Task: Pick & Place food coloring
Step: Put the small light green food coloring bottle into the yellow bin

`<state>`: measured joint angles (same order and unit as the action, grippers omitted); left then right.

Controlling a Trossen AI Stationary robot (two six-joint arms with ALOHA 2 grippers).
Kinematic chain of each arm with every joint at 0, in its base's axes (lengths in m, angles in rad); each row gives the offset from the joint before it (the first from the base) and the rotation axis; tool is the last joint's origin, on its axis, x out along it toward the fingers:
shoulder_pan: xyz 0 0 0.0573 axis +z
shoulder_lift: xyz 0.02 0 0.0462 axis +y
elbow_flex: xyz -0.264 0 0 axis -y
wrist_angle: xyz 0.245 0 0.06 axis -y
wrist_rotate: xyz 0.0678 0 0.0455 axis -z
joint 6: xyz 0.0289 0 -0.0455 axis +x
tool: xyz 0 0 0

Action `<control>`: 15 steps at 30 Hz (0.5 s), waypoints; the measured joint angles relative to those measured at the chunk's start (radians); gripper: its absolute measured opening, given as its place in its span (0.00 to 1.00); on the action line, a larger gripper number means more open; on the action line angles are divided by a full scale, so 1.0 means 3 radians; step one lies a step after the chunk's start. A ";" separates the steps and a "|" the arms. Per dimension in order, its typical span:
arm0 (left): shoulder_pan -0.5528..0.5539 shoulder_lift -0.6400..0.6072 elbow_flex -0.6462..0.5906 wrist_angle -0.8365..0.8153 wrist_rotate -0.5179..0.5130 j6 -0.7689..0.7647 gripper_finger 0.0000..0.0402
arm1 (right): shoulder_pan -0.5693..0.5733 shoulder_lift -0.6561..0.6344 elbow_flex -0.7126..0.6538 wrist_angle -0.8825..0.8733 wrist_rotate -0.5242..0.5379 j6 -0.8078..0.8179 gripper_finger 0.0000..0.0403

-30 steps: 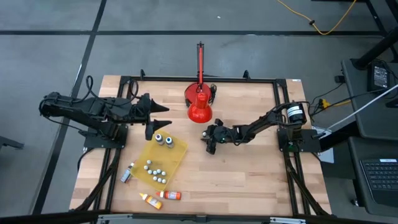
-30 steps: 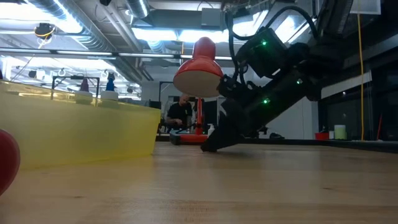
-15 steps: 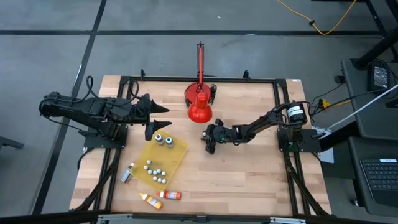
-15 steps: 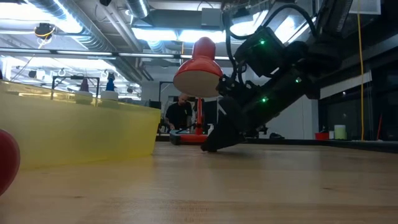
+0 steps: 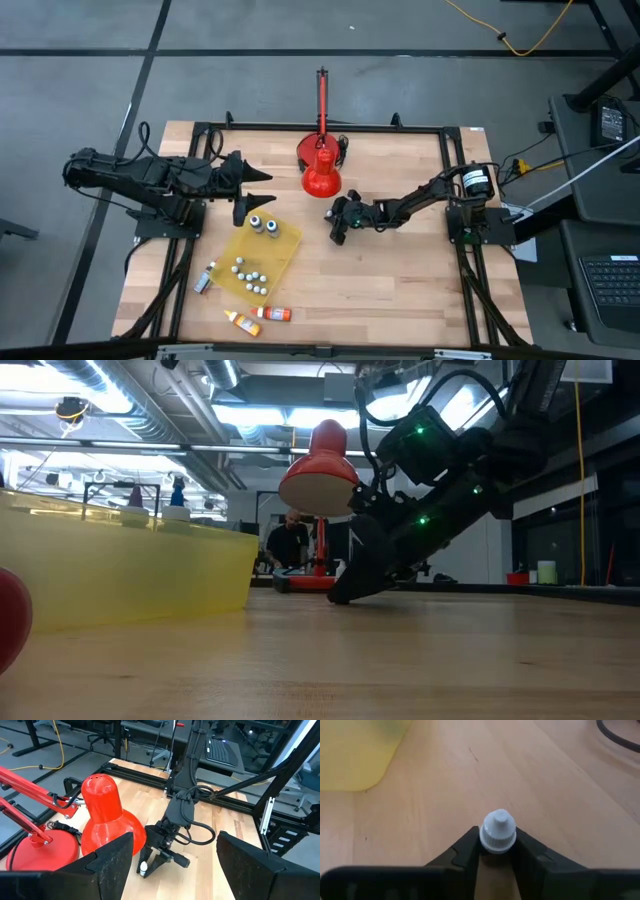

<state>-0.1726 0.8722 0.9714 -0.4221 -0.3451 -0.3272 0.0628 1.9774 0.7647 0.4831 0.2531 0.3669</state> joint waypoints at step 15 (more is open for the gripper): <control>-0.0014 0.0157 0.0000 -0.0019 0.0566 0.0260 0.63 | 0.0472 -0.0531 0.0699 -0.1591 0.0051 0.0247 0.21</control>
<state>-0.1768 0.9192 0.9714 -0.4278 -0.1754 -0.2492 0.2043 1.8181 0.9743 0.0057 0.2685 0.4408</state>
